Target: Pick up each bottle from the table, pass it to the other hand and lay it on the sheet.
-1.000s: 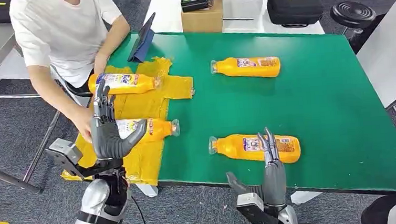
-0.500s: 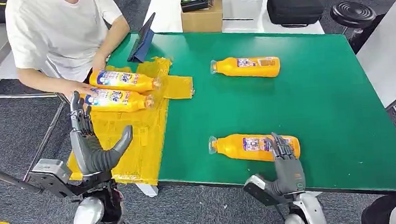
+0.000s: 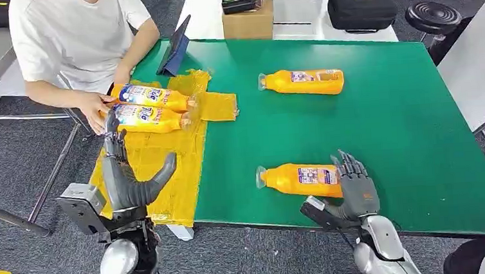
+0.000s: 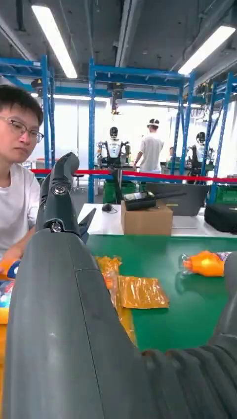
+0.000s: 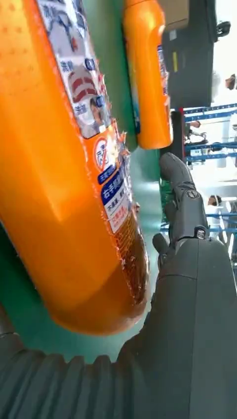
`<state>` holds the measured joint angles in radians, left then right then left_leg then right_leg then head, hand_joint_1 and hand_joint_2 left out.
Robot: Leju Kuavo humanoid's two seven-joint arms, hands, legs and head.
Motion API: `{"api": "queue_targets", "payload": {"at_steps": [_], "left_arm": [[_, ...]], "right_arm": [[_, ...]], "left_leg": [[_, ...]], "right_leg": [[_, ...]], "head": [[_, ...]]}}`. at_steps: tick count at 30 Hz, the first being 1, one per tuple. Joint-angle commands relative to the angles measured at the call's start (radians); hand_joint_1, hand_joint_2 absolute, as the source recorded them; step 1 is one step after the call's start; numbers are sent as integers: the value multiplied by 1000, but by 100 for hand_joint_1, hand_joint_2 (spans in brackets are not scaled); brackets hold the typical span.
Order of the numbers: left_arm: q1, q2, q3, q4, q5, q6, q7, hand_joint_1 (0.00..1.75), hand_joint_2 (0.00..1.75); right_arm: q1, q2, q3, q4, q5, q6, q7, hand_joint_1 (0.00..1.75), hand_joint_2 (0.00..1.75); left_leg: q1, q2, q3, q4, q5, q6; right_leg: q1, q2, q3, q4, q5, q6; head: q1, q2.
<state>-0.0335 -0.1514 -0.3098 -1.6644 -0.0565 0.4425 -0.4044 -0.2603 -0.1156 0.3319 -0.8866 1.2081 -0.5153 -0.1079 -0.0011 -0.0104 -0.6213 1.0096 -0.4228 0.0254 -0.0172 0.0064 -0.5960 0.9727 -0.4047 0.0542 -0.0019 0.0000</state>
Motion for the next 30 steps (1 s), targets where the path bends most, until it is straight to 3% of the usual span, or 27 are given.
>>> {"api": "queue_targets", "payload": {"at_steps": [1, 8, 15, 20, 21, 22, 23, 27, 30], "left_arm": [[-16, 21, -43, 81, -7, -25, 66, 0, 175], [-18, 42, -59, 73, -3, -77, 128, 0, 175], [-23, 43, -61, 76, -3, -81, 131, 0, 175], [-49, 57, -87, 99, 4, -111, 166, 0, 175], [-55, 60, -92, 107, 10, -120, 174, 0, 175], [-60, 63, -96, 115, 20, -131, 183, 0, 175], [-66, 68, -101, 122, 21, -134, 184, 0, 175], [-86, 78, -113, 139, 34, -148, 185, 0, 175], [-123, 77, -144, 179, 67, -156, 169, 0, 175]], "right_arm": [[-109, -13, 41, 93, -38, 186, 43, 0, 175], [-187, -40, 104, 174, -105, 380, 79, 0, 175], [-194, -43, 110, 178, -112, 389, 80, 0, 175], [-255, -73, 163, 210, -194, 501, 43, 0, 175], [-266, -86, 167, 216, -213, 530, 33, 68, 175], [-272, -103, 186, 211, -216, 541, 24, 159, 175], [-283, -119, 193, 210, -247, 581, 3, 175, 175], [-292, -151, 202, 193, -338, 635, -57, 175, 175], [-254, -144, 176, 199, -514, 660, -161, 175, 175]], "left_leg": [[0, 3, 5, -1, -1, -2], [0, 3, 5, -1, 0, -1], [0, 1, 7, -1, 0, -1], [0, 2, 7, -1, 0, -1], [1, 2, 9, -1, 0, -1], [0, 2, 9, -1, 0, -1], [0, 1, 8, -1, 1, -1], [0, 1, 9, -1, 1, -1], [1, -2, 10, -1, 1, -1]], "right_leg": [[0, 1, 4, 0, -1, -2], [0, 1, 4, -1, 0, -1], [1, -1, 6, -1, 0, -1], [0, 0, 6, -1, 0, -1], [1, -1, 8, -1, 0, -2], [1, -1, 7, -1, 0, -2], [0, -2, 7, -1, 0, -1], [0, -1, 7, -1, 1, -1], [1, -4, 9, -2, 0, -2]], "head": [[0, 0], [0, 0], [0, 0], [0, 0], [0, 0], [0, 0], [0, 0], [0, 0], [1, 0]]}}
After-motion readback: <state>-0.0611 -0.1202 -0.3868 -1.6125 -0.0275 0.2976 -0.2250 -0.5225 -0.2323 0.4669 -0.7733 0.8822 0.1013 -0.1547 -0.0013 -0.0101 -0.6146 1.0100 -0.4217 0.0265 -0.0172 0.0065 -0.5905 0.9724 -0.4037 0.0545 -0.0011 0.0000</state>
